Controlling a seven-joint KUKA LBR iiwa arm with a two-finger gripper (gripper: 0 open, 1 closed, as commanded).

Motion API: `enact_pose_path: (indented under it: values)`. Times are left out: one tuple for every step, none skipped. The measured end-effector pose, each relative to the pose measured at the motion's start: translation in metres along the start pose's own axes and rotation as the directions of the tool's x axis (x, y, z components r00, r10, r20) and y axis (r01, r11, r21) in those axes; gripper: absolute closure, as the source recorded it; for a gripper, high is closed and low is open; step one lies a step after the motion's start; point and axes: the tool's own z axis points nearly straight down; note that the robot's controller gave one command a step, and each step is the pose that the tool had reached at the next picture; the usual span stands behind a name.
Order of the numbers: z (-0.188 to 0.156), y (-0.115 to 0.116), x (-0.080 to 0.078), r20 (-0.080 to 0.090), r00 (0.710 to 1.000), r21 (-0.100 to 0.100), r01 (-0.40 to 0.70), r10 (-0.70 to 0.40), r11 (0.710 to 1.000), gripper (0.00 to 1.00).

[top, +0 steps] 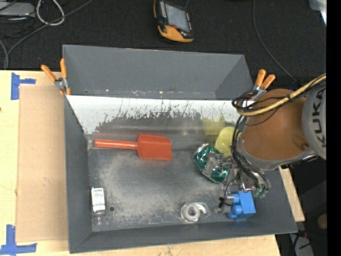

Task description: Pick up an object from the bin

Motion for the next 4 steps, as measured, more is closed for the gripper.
enact_pose_path:
  values:
    - [-0.004, 0.0, -0.002, 0.008, 1.0, 0.0, 0.002, -0.002, 1.0, 0.0]
    - [0.042, 0.05, 0.01, 0.001, 0.879, 0.0, 0.477, -0.477, 0.879, 0.0]
    - [0.07, 0.044, 0.007, 0.004, 0.854, 0.003, 0.521, -0.521, 0.854, 0.0]
    - [0.057, 0.066, -0.003, 0.005, 0.594, 0.003, 0.804, -0.804, 0.594, 0.0]
